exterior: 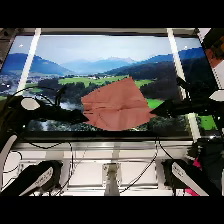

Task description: Fold the clothes and pants, and hang the long-sleeved shirts on hangers.

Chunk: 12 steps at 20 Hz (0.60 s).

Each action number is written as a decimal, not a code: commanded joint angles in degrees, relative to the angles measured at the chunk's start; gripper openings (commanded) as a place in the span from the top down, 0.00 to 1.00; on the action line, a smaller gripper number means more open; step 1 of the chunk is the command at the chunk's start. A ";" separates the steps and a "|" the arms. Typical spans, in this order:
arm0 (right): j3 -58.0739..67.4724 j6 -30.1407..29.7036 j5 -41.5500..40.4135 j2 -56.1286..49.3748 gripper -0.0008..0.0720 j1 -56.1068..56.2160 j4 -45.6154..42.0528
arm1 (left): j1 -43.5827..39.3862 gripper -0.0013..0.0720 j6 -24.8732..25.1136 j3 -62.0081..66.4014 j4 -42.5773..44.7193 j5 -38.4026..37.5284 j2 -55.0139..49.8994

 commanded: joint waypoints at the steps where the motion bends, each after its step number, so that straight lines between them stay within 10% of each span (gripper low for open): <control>1: 1.73 0.87 -4.31 -3.85 0.98 1.16 5.95 | 2.89 0.97 -1.05 0.35 -9.99 5.11 -0.46; 12: 25.83 10.05 -38.29 -33.59 0.98 17.70 9.42 | 8.31 0.97 0.61 0.33 -22.75 32.61 -7.58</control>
